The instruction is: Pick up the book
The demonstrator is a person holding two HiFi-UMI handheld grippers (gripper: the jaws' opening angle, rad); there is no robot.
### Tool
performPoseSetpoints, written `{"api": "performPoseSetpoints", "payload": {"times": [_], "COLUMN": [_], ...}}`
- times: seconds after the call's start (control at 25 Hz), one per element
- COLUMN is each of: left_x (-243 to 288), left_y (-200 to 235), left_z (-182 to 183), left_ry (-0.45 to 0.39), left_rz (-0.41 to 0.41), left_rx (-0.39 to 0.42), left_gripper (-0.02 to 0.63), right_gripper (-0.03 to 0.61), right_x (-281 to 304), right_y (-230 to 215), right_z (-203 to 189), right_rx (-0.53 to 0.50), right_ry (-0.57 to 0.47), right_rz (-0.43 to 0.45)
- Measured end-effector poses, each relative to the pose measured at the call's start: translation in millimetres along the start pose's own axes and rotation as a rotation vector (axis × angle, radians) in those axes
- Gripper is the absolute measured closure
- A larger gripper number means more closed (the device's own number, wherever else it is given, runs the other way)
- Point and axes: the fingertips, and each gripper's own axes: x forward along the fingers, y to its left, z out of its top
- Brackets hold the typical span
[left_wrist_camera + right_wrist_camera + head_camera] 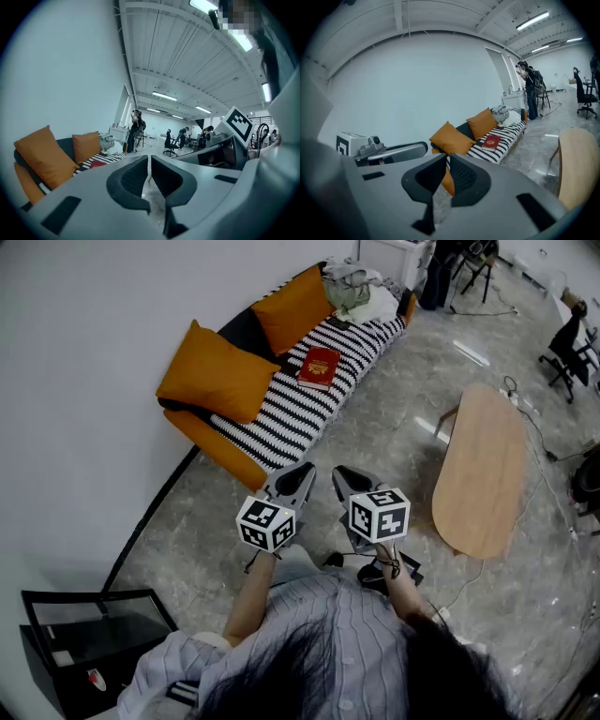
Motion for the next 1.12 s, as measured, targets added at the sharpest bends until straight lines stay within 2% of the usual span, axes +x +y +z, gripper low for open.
{"api": "performPoseSetpoints", "payload": {"times": [0.52,0.8,1.12], "left_x": [5,13,49], "left_y": [0,15,42], "left_z": [-4,-3,-6], "left_ry": [0.012,0.026,0.068], "left_rz": [0.005,0.021,-0.012], "left_rx": [0.003,-0.015,-0.029], "left_gripper": [0.601,0.601,0.601], "right_gripper": [0.54,0.54,0.54], "right_x": [4,15,45], "right_y": [-8,-13,-41], "right_z": [1,1,15], "right_rx": [0.029,0.025,0.052], "right_ry": [-0.021,-0.002,0.003], "right_rz": [0.01,0.01,-0.009]}}
